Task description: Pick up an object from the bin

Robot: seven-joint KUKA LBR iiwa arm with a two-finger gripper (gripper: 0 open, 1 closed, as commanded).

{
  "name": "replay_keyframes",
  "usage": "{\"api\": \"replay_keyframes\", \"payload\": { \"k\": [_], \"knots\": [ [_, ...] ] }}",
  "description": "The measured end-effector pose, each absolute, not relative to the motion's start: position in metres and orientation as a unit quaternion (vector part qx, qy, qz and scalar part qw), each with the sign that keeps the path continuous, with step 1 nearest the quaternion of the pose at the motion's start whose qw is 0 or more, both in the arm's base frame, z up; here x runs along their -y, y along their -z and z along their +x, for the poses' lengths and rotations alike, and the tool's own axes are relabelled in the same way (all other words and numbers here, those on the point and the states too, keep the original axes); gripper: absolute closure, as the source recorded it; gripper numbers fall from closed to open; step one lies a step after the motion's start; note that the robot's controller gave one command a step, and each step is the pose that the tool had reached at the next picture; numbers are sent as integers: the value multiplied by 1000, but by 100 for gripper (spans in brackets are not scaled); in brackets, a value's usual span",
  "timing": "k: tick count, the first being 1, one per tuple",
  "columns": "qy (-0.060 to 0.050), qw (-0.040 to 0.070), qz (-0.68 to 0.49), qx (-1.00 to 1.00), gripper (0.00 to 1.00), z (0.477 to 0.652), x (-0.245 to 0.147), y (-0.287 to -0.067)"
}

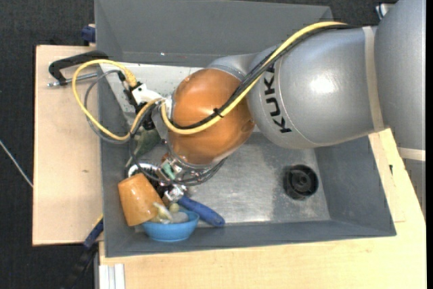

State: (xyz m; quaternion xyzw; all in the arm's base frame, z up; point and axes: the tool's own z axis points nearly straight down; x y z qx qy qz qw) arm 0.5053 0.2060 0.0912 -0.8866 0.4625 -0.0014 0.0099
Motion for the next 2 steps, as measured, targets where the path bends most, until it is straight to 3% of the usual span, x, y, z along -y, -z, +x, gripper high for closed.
{"api": "replay_keyframes", "payload": {
  "k": [1,2],
  "knots": [
    [2,5,-890,-457,100,493,-221,-207],
    [4,6,-913,-408,100,568,-213,-310]
  ]
}}
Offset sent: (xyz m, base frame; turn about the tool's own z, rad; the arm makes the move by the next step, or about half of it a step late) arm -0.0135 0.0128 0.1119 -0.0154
